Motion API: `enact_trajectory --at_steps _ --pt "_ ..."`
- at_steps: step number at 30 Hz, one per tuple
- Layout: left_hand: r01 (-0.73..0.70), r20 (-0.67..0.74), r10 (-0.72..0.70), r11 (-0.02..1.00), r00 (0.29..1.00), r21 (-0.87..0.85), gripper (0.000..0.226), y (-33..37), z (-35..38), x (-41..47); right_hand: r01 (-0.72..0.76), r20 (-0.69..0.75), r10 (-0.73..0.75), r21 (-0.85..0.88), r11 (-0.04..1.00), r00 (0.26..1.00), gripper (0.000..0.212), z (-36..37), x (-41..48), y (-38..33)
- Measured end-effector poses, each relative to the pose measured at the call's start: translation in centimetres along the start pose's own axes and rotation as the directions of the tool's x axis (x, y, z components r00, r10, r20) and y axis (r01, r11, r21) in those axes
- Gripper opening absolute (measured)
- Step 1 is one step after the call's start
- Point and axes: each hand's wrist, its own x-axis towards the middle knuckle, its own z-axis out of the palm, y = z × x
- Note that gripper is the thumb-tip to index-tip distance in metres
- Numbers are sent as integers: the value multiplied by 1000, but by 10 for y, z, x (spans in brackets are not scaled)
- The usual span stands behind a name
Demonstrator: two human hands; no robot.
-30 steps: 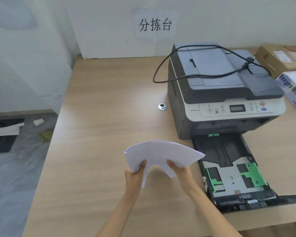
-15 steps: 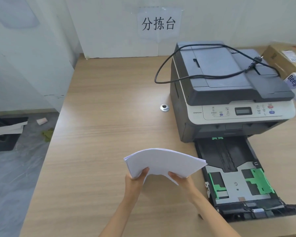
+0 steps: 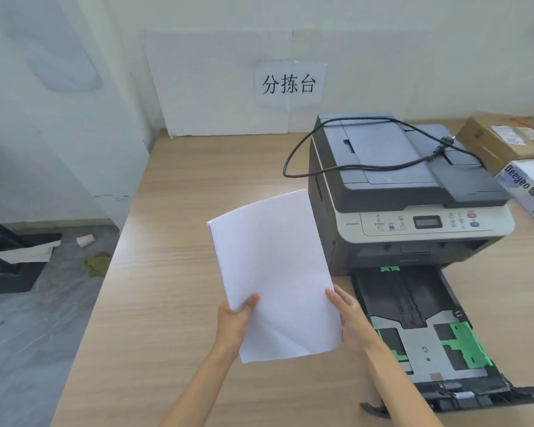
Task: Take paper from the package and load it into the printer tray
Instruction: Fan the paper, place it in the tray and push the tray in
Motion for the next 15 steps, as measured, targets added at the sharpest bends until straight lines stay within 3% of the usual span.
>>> enact_trajectory --at_steps 4,10,13,15 --pt "3 -86 -8 999 996 -53 19 11 -4 -4 31 18 -34 159 987 999 41 14 -3 -19" --pt "-36 -267 -5 988 964 -149 16 29 -9 -3 -29 37 16 390 920 999 85 16 2 -15" --pt "-35 -293 -35 972 955 -231 16 40 -2 -4 -27 113 -21 414 910 993 48 48 1 -5" --pt "-46 -284 -35 961 958 -273 12 44 10 -10 -31 131 -27 425 905 991 46 71 5 -3"
